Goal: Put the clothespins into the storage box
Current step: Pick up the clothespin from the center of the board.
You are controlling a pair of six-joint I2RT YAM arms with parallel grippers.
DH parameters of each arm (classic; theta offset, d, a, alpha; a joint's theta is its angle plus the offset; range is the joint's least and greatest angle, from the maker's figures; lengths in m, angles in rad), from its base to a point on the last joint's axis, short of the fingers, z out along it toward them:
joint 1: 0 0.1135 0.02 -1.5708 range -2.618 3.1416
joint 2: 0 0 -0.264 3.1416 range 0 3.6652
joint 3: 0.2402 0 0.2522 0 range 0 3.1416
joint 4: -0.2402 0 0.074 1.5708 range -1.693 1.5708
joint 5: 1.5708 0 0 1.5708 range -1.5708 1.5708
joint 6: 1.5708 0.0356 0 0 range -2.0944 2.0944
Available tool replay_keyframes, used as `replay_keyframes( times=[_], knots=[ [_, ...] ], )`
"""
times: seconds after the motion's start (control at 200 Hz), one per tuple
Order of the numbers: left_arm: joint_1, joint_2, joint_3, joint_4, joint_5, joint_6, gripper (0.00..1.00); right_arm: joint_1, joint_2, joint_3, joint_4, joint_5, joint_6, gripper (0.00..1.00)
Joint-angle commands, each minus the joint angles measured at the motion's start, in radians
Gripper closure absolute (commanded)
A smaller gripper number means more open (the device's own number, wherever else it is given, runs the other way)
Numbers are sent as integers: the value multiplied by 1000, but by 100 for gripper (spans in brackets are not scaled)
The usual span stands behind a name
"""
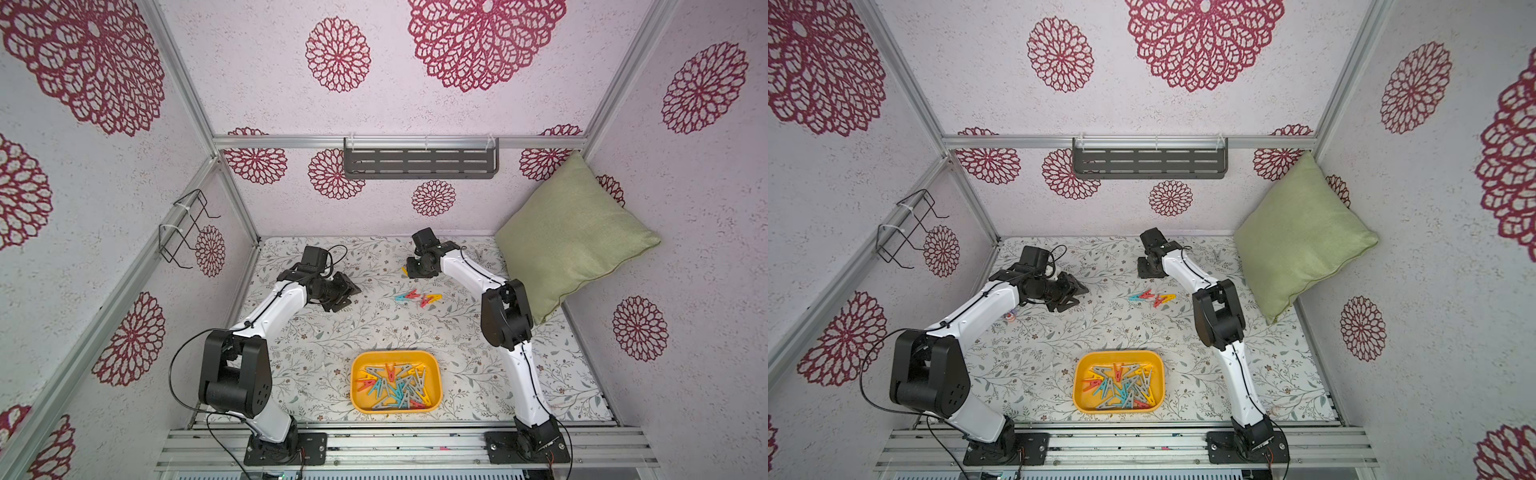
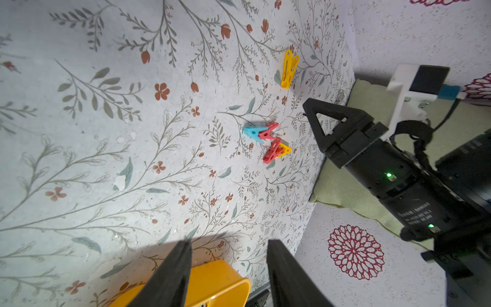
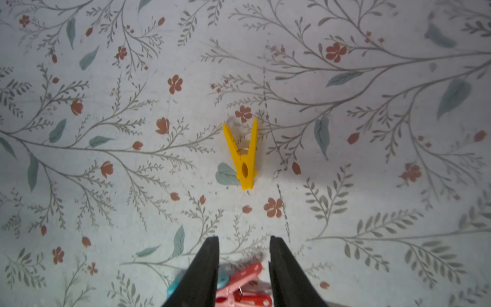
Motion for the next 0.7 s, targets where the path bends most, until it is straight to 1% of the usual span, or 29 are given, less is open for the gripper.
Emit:
replay_keyframes(
  times=[0.0,0.205,0.41,0.695],
  knots=[
    [17,29,41,-1,36,6,47,-3,54,107,-6,36,21,64],
    [24,85,87,-26,53,20,48,-10,164,253,-12,66,37,65],
    [31,119,114,-39,62,27,48,-25,211,278,17,67,54,66],
    [49,128,119,-58,66,38,48,-37,287,344,8,22,57,68]
  ],
)
